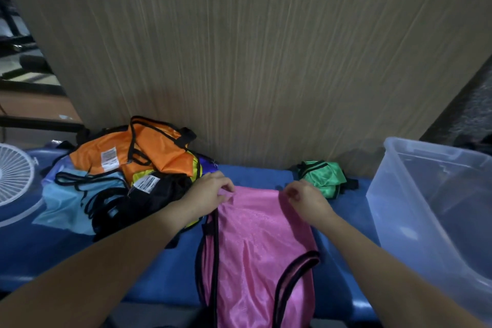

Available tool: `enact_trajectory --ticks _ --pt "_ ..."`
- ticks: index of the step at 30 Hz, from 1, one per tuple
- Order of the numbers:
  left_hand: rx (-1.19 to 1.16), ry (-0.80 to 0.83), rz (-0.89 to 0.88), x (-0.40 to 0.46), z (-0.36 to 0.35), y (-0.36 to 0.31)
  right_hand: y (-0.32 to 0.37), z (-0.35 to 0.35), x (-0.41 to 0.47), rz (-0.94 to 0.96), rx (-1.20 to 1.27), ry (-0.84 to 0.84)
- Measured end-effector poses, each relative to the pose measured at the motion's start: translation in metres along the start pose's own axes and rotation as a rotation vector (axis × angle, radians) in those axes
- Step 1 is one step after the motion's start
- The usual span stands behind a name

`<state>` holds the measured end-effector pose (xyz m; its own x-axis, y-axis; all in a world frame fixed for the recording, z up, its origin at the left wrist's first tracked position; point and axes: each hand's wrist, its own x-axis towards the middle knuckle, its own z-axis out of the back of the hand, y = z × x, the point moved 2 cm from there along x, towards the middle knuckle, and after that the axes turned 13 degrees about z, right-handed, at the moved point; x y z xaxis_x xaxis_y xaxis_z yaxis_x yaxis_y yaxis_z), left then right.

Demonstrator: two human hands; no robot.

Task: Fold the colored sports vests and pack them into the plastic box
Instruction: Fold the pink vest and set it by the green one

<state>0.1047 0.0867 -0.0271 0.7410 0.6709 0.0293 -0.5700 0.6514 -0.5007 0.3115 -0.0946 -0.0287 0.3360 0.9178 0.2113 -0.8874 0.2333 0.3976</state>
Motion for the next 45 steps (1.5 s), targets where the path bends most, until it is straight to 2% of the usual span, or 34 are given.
enact_trajectory --ticks 5,9,13,18,21,26,32,37,45 --pt "0.104 0.106 0.096 0.014 0.001 0.003 -0.009 -0.005 0.007 -0.024 -0.022 0.029" --pt "0.108 0.156 0.181 0.025 0.004 -0.002 -0.01 -0.001 0.015 -0.058 -0.157 0.111" --pt "0.222 0.201 0.166 0.025 0.002 -0.005 -0.006 0.007 0.015 -0.047 -0.243 0.205" --pt "0.141 0.188 0.161 0.02 0.013 -0.009 -0.001 0.021 0.014 -0.037 -0.204 0.244" --pt "0.089 0.162 0.16 0.022 0.021 -0.011 0.0 0.03 0.017 -0.096 -0.106 0.168" --pt "0.012 0.024 0.138 0.038 0.035 -0.025 0.0 0.044 0.029 -0.167 -0.066 0.036" --pt "0.005 -0.098 0.126 0.066 0.04 -0.033 -0.006 0.051 0.052 -0.268 0.085 -0.129" --pt "0.003 -0.16 0.08 0.072 0.039 -0.028 -0.015 0.046 0.055 -0.332 0.356 -0.181" --pt "-0.03 -0.19 -0.026 0.037 0.051 -0.027 0.001 0.047 0.031 -0.297 0.401 -0.251"
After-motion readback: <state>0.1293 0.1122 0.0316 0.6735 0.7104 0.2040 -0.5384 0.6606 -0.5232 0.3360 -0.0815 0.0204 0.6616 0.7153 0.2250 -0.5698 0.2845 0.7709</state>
